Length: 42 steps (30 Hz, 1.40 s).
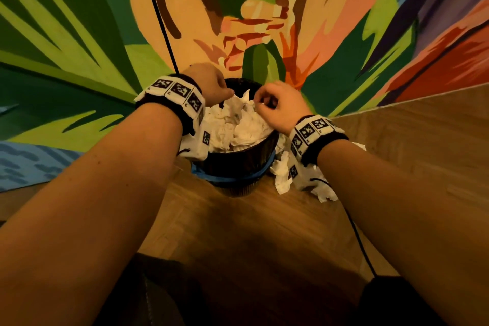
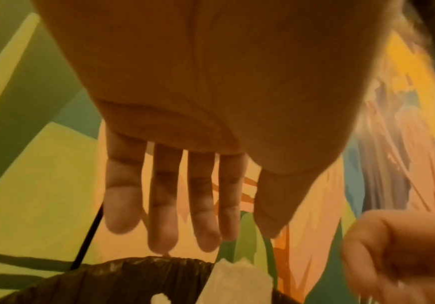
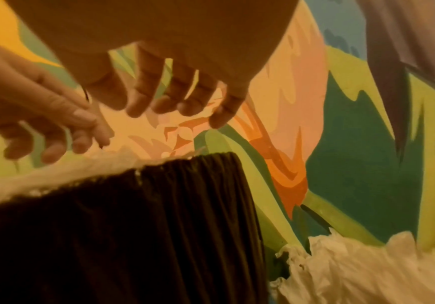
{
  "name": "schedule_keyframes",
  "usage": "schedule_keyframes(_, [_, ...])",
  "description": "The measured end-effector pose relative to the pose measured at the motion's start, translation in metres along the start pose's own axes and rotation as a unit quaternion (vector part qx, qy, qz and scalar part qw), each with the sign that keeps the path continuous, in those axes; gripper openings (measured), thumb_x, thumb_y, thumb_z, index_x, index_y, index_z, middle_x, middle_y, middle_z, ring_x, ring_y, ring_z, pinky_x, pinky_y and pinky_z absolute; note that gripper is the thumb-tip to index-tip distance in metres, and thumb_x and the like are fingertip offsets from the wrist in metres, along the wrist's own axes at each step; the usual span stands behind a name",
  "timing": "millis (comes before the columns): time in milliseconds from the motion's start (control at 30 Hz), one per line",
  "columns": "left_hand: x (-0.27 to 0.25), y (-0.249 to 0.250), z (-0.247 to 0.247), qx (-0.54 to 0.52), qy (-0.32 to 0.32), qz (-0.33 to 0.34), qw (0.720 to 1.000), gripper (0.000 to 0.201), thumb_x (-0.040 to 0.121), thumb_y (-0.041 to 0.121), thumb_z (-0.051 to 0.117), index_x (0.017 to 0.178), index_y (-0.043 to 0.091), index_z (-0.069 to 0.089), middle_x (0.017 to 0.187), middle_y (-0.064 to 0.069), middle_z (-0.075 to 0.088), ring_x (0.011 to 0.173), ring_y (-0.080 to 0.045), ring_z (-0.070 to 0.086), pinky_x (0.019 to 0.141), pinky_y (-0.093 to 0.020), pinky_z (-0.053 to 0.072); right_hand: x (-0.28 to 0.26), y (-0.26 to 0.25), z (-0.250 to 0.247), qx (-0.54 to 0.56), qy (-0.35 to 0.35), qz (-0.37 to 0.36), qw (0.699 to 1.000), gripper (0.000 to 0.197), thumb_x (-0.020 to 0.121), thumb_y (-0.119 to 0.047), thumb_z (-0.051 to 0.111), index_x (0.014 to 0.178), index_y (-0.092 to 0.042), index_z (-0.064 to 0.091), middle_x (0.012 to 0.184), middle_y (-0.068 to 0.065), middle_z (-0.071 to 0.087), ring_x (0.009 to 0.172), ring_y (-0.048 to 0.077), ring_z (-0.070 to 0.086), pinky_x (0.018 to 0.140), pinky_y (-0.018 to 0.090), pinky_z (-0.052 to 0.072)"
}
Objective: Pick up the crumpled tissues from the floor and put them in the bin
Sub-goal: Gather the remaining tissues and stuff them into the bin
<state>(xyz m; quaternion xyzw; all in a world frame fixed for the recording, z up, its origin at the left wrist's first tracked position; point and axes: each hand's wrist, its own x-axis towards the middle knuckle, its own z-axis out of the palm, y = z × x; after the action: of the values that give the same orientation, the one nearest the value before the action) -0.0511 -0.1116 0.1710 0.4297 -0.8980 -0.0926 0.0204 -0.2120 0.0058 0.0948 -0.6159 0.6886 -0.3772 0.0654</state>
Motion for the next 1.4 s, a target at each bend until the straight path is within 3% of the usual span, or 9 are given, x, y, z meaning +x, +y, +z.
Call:
schedule_keyframes(167, [-0.012,0.017,0.009,-0.017,-0.128,-0.018,0.991,0.03,0.09,0.037,0.061,0.08,0.013,0.075,0.077,0.0,0.075,0.071,-0.021,0.071,0.057,-0.027,0.055,-0.023,0.001,0.009,-0.192,-0.211,-0.067,0.956,0.033,0.089,-0.039,0.044,0.077,-0.021,0.069,0.076,-0.003,0.068,0.071,0.019,0.06,0.081,0.038,0.049])
schedule_keyframes(267, [-0.022,0.018,0.034,0.022,-0.198,-0.039,0.979,0.034,0.093,0.036,0.058,0.092,0.005,0.073,0.091,-0.007,0.074,0.088,-0.028,0.07,0.08,-0.037,0.058,-0.031,0.007,0.018,-0.294,-0.245,-0.078,0.921,0.046,0.097,-0.039,0.028,0.076,-0.02,0.063,0.083,-0.001,0.068,0.085,0.02,0.058,0.11,0.039,0.029])
schedule_keyframes(433, [-0.033,0.015,0.056,0.122,-0.239,-0.038,0.963,0.031,0.096,0.033,0.049,0.076,0.01,0.053,0.071,-0.005,0.049,0.068,-0.021,0.048,0.061,-0.029,0.039,-0.033,0.008,0.02,-0.294,-0.243,-0.081,0.921,0.048,0.099,-0.036,0.024,0.088,-0.022,0.069,0.091,0.0,0.069,0.098,0.02,0.056,0.118,0.039,0.013])
schedule_keyframes(567, [-0.026,0.02,0.042,0.123,-0.207,-0.019,0.971,0.034,0.097,0.035,0.05,0.075,0.008,0.053,0.065,-0.004,0.046,0.068,-0.022,0.048,0.058,-0.029,0.037,-0.032,0.008,0.007,-0.151,-0.17,-0.041,0.973,0.032,0.096,-0.033,0.044,0.11,-0.025,0.071,0.095,0.0,0.071,0.097,0.018,0.058,0.106,0.032,0.032])
schedule_keyframes(667, [-0.018,0.03,0.022,0.14,-0.157,0.001,0.978,0.039,0.096,0.039,0.051,0.073,0.008,0.054,0.065,-0.004,0.05,0.059,-0.019,0.046,0.055,-0.03,0.038,-0.026,0.014,-0.012,-0.021,-0.068,0.047,0.996,0.024,0.091,-0.034,0.052,0.102,-0.032,0.073,0.097,-0.009,0.072,0.087,0.012,0.063,0.082,0.03,0.051])
schedule_keyframes(900, [-0.018,0.091,0.004,0.089,-0.036,0.104,0.99,0.031,0.094,0.037,0.046,0.083,0.012,0.062,0.078,-0.006,0.059,0.07,-0.023,0.057,0.057,-0.031,0.043,-0.031,0.072,-0.047,0.075,0.097,0.253,0.96,0.024,0.086,-0.033,0.052,0.074,-0.032,0.072,0.083,-0.008,0.074,0.065,0.002,0.06,0.065,0.028,0.05])
schedule_keyframes(1100, [-0.043,0.156,0.111,-0.009,-0.136,0.204,0.97,0.026,0.093,0.032,0.049,0.103,0.017,0.067,0.101,-0.008,0.067,0.09,-0.026,0.062,0.072,-0.03,0.047,-0.108,0.139,-0.035,-0.104,-0.069,0.383,0.915,0.025,0.094,-0.028,0.053,0.098,-0.013,0.074,0.1,0.011,0.071,0.09,0.029,0.063,0.081,0.037,0.053])
schedule_keyframes(1267, [-0.049,0.132,0.218,-0.019,-0.29,0.135,0.947,0.04,0.093,0.031,0.054,0.128,0.013,0.058,0.126,-0.012,0.059,0.111,-0.03,0.058,0.092,-0.036,0.05,-0.165,0.157,-0.015,-0.15,-0.175,0.411,0.882,0.023,0.095,-0.028,0.055,0.11,-0.023,0.071,0.128,0.01,0.053,0.108,0.03,0.058,0.09,0.035,0.05])
schedule_keyframes(1400, [-0.047,0.106,0.269,-0.002,-0.323,0.082,0.943,0.051,0.092,0.028,0.058,0.139,0.011,0.048,0.141,-0.013,0.045,0.125,-0.031,0.049,0.104,-0.041,0.044,-0.188,0.162,0.007,-0.12,-0.179,0.429,0.877,0.024,0.094,-0.028,0.057,0.115,-0.033,0.067,0.152,0.004,0.02,0.125,0.031,0.047,0.105,0.037,0.043])
